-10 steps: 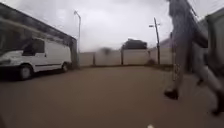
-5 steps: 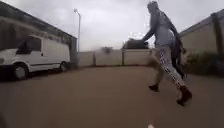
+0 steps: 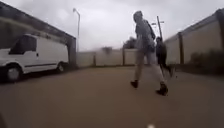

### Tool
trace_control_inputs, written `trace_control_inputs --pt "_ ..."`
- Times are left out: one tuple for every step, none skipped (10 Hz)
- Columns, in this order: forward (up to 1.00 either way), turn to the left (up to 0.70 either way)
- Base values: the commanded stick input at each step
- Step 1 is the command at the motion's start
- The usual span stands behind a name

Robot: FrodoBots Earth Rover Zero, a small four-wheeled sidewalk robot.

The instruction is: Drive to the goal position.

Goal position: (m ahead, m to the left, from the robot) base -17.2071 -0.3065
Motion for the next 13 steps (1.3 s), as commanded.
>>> trace_control_inputs --pt "0.70 0.00" --pt "0.70 0.00" --pt "0.70 0.00" --pt "0.46 0.00" --pt "0.00 0.00" --pt "0.00 0.00" --pt "0.00 -0.22" --pt "0.00 -0.68" --pt "0.00 -0.68" --pt "0.00 -0.69" --pt "0.00 -0.69" --pt "0.00 -0.69" --pt "0.00 -0.69"
